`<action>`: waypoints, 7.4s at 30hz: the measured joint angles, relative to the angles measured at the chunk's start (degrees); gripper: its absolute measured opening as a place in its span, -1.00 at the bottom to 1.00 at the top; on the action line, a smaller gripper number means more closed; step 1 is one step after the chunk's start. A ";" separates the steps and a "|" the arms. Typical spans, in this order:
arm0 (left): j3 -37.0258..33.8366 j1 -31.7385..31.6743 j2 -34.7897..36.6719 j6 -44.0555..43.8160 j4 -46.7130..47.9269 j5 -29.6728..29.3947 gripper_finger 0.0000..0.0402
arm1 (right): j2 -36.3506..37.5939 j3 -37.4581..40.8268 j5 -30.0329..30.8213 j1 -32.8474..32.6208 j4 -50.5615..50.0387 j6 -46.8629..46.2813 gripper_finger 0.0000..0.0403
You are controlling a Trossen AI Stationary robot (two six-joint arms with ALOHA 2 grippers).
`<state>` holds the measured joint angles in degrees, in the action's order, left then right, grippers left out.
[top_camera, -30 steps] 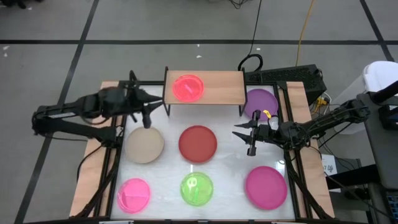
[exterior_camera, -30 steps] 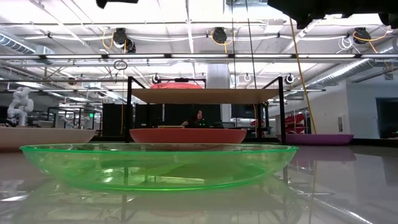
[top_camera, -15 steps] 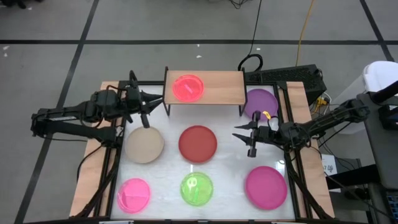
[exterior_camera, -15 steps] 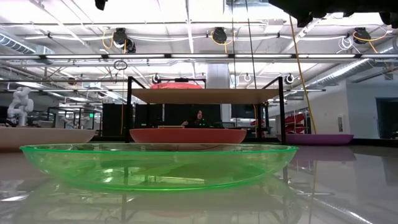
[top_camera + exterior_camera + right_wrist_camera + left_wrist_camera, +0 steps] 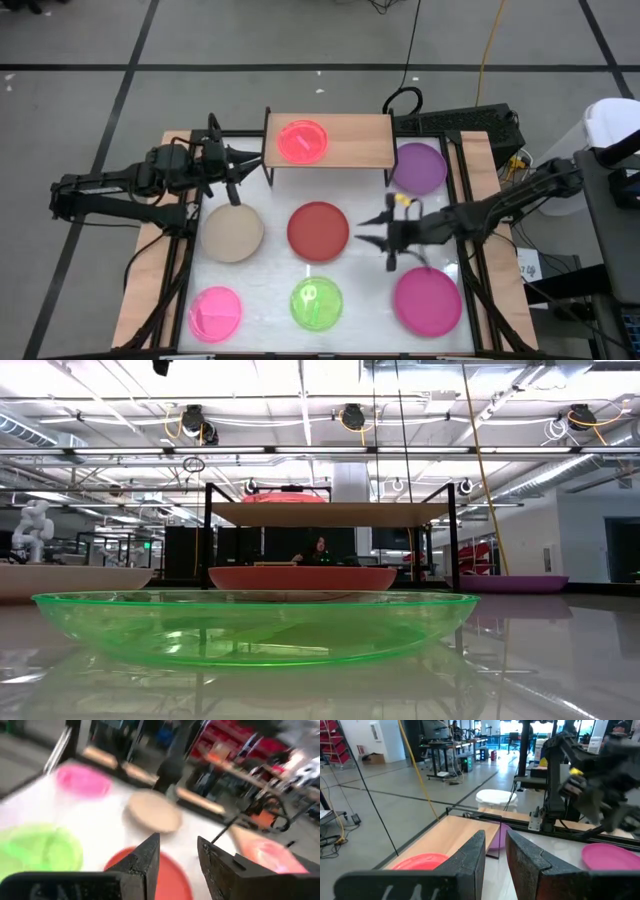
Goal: Place and stack plates onto a shelf
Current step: Stack the small green plate on top of the small pink plate on the shelf
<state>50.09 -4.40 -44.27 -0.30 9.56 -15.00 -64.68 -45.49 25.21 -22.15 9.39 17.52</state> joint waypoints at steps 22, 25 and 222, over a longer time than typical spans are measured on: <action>0.00 0.00 0.00 0.02 0.02 0.00 -0.59 | -36.28 -0.93 -19.54 -7.26 9.68 4.60 -0.43; 0.00 0.00 0.00 0.02 0.02 0.00 -0.59 | -38.54 -0.90 -19.26 -8.29 10.56 8.95 -0.43; 0.00 -0.02 -0.02 0.02 -0.04 -0.02 -0.59 | -50.29 -17.58 -33.29 3.46 6.32 -40.38 -0.93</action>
<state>50.09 -4.43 -44.29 -0.27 9.52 -15.03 -114.97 -63.07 -8.08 -18.70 15.71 -22.86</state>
